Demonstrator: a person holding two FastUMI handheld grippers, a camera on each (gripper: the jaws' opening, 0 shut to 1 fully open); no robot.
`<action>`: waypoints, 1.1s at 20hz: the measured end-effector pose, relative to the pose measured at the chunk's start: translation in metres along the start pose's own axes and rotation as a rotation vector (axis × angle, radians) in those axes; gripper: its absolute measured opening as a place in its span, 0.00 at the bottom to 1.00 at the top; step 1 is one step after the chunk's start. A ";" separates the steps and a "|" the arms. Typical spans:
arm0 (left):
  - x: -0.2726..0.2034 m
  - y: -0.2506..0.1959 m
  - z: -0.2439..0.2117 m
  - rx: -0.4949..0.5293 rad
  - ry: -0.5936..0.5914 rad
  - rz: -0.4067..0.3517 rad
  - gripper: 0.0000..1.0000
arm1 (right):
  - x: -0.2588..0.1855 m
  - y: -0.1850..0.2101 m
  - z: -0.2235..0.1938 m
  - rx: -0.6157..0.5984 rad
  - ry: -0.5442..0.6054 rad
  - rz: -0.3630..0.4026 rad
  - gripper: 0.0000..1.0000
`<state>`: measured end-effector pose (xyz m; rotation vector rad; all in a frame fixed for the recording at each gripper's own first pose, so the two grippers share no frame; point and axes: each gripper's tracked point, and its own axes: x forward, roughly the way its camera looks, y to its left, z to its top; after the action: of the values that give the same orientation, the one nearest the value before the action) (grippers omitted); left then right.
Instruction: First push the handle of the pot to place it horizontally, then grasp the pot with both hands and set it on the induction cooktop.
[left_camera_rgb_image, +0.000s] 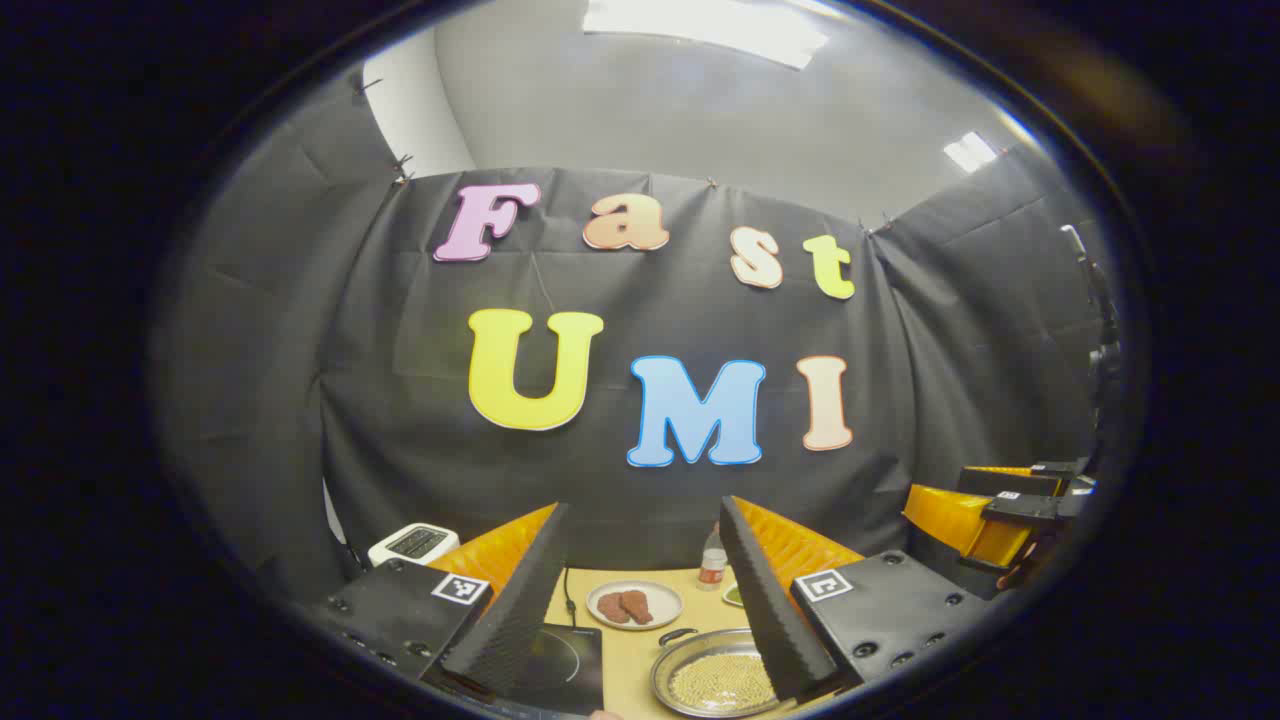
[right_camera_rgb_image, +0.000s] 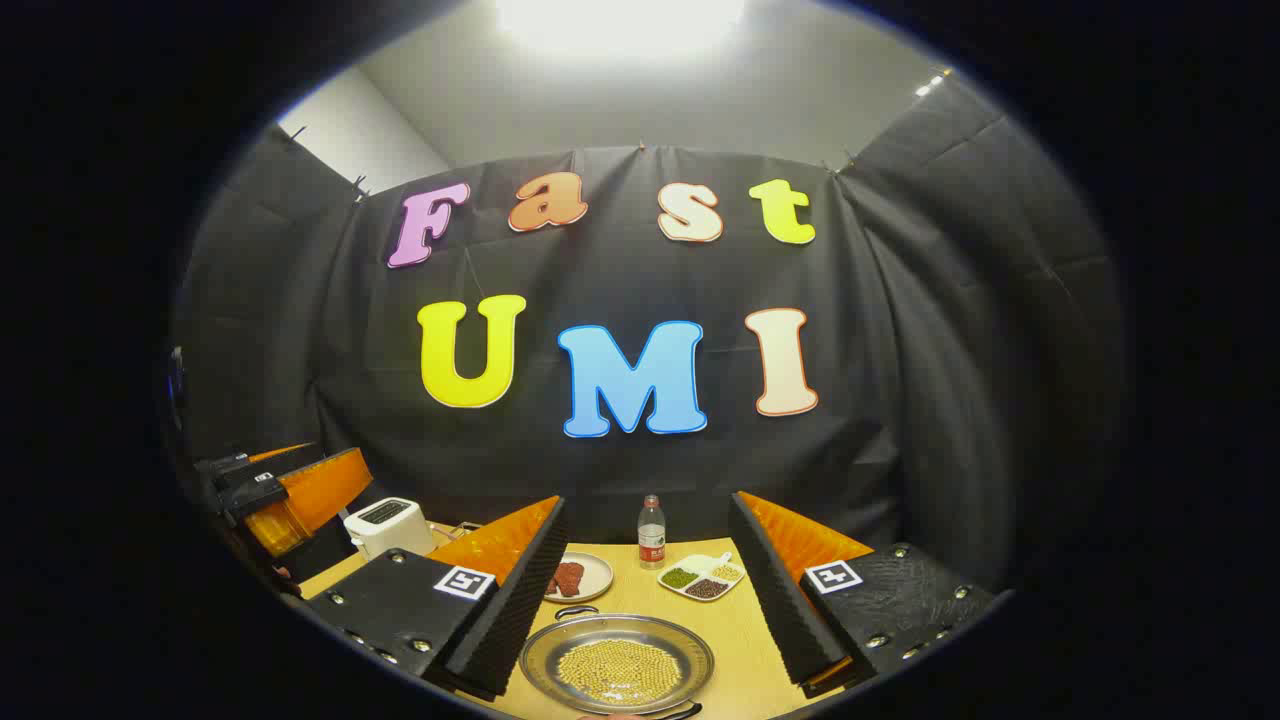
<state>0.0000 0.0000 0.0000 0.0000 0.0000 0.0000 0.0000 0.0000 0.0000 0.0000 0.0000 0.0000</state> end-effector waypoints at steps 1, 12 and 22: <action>-0.001 0.002 0.000 0.002 -0.006 0.008 0.94 | 0.001 0.000 0.001 -0.006 -0.005 0.001 0.97; -0.004 0.018 -0.005 -0.011 -0.010 0.023 0.95 | 0.005 0.013 -0.002 -0.011 0.002 -0.001 0.97; 0.008 0.023 -0.019 -0.003 0.019 0.003 0.94 | 0.010 0.005 -0.029 0.006 0.060 -0.022 0.97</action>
<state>0.0083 0.0230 -0.0192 -0.0034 0.0193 0.0028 0.0101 0.0055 -0.0288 0.0063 0.0601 -0.0216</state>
